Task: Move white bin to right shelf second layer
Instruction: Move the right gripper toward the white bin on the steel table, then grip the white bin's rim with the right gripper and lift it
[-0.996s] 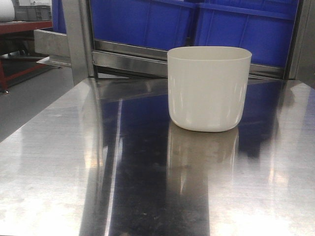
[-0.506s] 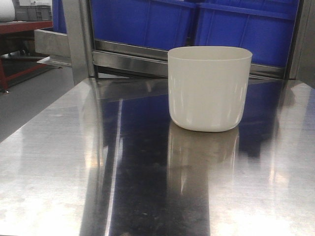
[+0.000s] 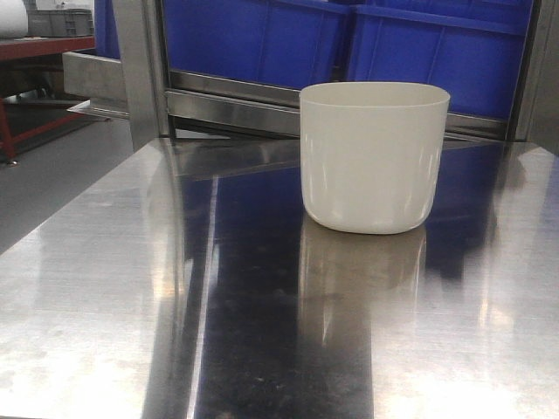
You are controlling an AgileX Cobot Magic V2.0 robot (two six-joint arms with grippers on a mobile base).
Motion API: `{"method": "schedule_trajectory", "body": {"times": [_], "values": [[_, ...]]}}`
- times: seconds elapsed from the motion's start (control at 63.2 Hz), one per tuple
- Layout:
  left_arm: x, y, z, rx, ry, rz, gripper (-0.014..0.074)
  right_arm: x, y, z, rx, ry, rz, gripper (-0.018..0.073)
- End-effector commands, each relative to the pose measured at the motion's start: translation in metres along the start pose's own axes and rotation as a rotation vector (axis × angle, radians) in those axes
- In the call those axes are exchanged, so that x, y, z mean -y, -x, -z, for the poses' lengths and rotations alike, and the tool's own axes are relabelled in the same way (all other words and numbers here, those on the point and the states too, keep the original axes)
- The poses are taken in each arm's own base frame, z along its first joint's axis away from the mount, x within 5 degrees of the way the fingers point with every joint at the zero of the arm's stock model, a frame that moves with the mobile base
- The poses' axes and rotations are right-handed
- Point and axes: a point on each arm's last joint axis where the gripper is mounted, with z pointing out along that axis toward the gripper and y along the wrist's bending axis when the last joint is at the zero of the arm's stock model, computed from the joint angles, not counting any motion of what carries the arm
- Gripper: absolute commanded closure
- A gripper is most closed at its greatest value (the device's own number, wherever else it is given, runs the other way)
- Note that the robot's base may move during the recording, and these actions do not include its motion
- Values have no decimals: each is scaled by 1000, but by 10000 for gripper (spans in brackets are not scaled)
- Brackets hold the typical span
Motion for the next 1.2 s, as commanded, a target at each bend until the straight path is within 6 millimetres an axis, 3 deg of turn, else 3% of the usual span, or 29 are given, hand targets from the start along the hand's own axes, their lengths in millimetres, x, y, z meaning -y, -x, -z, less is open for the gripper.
{"method": "schedule_trajectory", "body": {"times": [0.0,0.126,0.348,0.617,0.743,0.917,1.186], "values": [[0,-1,0,71,-4,11,512,4,28,-6,-1,-7,37,508],[0,-1,0,71,-4,11,512,5,39,-24,-99,9,85,508],[0,-1,0,71,-4,11,512,2,35,-55,-272,48,57,508],[0,-1,0,71,-4,11,512,-14,40,-93,-496,31,-176,505],[0,-1,0,71,-4,11,512,-31,46,-115,-604,-4,-207,403],[0,-1,0,71,-4,11,512,-53,76,-142,-542,17,-204,126],[0,-1,0,71,-4,11,512,-79,145,-185,-476,57,-308,115]]}}
